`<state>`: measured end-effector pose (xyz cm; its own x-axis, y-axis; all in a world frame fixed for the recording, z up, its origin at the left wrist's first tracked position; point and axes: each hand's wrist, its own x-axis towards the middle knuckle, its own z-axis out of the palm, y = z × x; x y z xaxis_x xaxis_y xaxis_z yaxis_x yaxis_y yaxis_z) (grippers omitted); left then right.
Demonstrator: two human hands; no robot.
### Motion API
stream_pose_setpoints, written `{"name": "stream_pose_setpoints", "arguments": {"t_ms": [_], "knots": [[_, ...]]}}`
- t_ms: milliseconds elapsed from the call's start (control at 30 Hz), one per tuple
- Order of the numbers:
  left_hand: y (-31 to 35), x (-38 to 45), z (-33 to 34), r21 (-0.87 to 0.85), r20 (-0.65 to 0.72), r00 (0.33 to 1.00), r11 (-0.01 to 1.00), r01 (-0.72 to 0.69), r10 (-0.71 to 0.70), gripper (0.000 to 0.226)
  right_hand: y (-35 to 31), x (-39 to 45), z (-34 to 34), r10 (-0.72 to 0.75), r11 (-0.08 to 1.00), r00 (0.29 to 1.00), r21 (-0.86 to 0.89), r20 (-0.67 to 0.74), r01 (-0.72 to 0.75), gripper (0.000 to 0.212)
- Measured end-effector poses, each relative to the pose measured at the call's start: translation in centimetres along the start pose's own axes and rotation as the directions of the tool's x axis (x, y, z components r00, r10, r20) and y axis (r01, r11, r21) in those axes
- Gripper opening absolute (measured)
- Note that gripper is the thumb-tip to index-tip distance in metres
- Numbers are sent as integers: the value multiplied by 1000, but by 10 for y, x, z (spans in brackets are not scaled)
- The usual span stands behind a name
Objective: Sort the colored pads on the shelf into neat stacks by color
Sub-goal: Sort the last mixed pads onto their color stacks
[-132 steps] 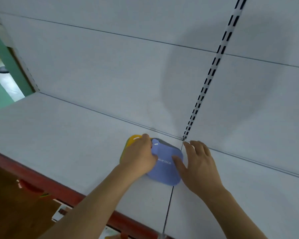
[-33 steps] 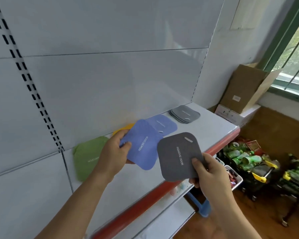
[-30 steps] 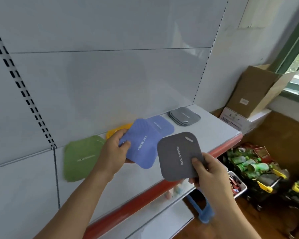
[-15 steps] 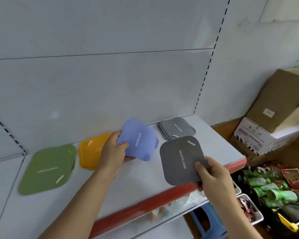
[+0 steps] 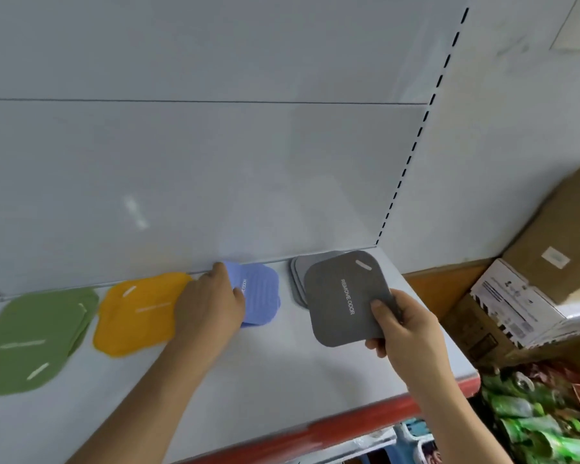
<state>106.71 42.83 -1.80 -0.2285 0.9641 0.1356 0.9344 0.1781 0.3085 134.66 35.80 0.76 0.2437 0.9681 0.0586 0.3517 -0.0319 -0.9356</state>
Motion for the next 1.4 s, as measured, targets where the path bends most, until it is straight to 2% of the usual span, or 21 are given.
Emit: {"name": "stream_pose_setpoints", "arguments": {"t_ms": [100, 200, 333, 433, 500, 567, 633, 700, 833, 933, 1033, 1167, 1400], "knots": [[2, -3, 3, 191, -47, 998, 980, 58, -50, 33, 6, 31, -6, -13, 999, 998, 32, 59, 11, 23], [6, -16, 7, 217, -88, 994, 973, 84, -66, 36, 13, 59, -10, -4, 998, 992, 58, 125, -3, 23], [17, -42, 10, 211, -142, 989, 977, -16, 46, 44, 25, 96, 0, 1, 1000, 981, 4, 193, -2, 19], [22, -61, 10, 180, -143, 979, 977, -115, 142, 57, 37, 111, 18, -72, 977, 974, -180, 214, 112, 17], [25, -68, 9, 159, -155, 975, 978, -133, 158, 58, 47, 114, 28, -206, 860, 951, -420, 231, 288, 12], [29, -74, 6, 148, -167, 973, 980, -134, 159, 59, 56, 115, 35, -290, 704, 922, -596, 256, 386, 25], [32, -81, 3, 148, -177, 971, 980, -136, 162, 60, 61, 116, 35, -288, 621, 925, -687, 248, 377, 47], [31, -86, -1, 149, -190, 967, 978, -143, 170, 58, 59, 113, 33, -293, 577, 926, -728, 237, 369, 56], [21, -98, -11, 139, -228, 959, 980, -140, 170, 50, 50, 97, 34, -423, 569, 870, -674, 252, 472, 51], [3, -112, -20, 138, -252, 954, 982, -131, 162, 49, 40, 68, 53, -545, 554, 787, -581, 289, 597, 44], [-27, -132, -32, 150, -276, 953, 985, -88, 127, 49, 21, 21, 81, -614, 503, 697, -496, 370, 707, 47], [-86, -172, -56, 153, -308, 949, 988, -22, 69, 51, -8, -52, 129, -632, 476, 626, -409, 456, 779, 54], [-231, -262, -110, 137, -363, 929, 982, 132, -74, 50, -52, -188, 238, -633, 404, 492, -287, 598, 869, 58]]}}
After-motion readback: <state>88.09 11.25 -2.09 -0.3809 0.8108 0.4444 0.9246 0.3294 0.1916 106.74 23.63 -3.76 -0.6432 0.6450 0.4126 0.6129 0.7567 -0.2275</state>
